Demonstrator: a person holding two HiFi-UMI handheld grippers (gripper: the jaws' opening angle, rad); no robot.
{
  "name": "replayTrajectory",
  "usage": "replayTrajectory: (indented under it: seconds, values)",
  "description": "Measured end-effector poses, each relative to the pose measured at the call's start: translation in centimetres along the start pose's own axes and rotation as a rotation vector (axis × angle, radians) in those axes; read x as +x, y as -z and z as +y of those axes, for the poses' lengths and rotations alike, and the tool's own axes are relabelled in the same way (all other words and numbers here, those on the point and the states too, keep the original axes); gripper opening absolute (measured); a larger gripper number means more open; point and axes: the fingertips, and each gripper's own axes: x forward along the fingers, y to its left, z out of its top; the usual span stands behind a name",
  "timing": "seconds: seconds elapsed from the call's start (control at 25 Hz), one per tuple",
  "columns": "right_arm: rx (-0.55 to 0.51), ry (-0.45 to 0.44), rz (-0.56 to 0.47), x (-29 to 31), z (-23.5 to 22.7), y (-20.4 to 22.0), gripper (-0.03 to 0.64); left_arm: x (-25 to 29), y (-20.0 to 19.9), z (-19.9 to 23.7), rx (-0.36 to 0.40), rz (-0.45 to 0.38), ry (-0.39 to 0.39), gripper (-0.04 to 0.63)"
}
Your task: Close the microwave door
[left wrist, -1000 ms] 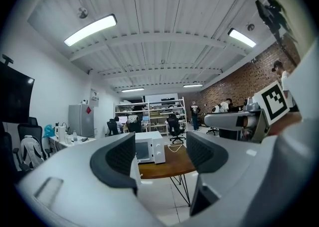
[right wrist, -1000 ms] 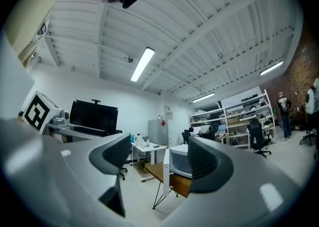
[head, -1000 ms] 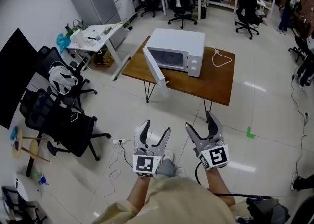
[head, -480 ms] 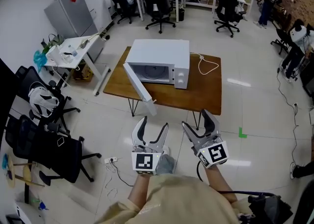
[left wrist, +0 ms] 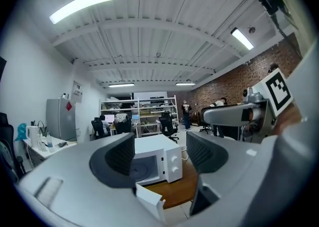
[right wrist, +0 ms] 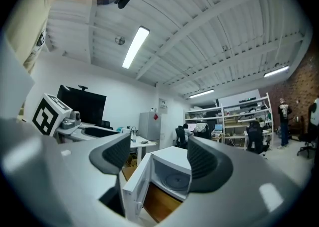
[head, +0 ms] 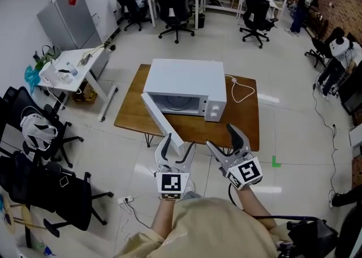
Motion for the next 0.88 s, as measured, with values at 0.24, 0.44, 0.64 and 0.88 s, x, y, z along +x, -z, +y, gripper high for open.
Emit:
replayTrajectory:
  seconds: [0.24, 0.44, 0.64, 0.88]
  values:
    - [0.017, -0.013, 0.015, 9.0, 0.5, 1.2, 0.345, 3.0, 3.9, 9.0, -0.063, 0.067, 0.004, 0.324]
    - [0.047, -0.003, 0.057, 11.3, -0.7, 3.2, 0.345, 4.6, 5.7, 12.3, -0.175, 0.086, 0.018, 0.324]
    - [0.061, -0.014, 0.046, 12.5, -3.0, 4.0, 0.345, 6.7, 10.0, 13.9, -0.295, 0.220, 0.083, 0.322]
    - [0.110, -0.028, 0.042, 12.6, -6.6, 4.6, 0.344, 7.9, 13.8, 11.8, -0.408, 0.395, 0.130, 0.322]
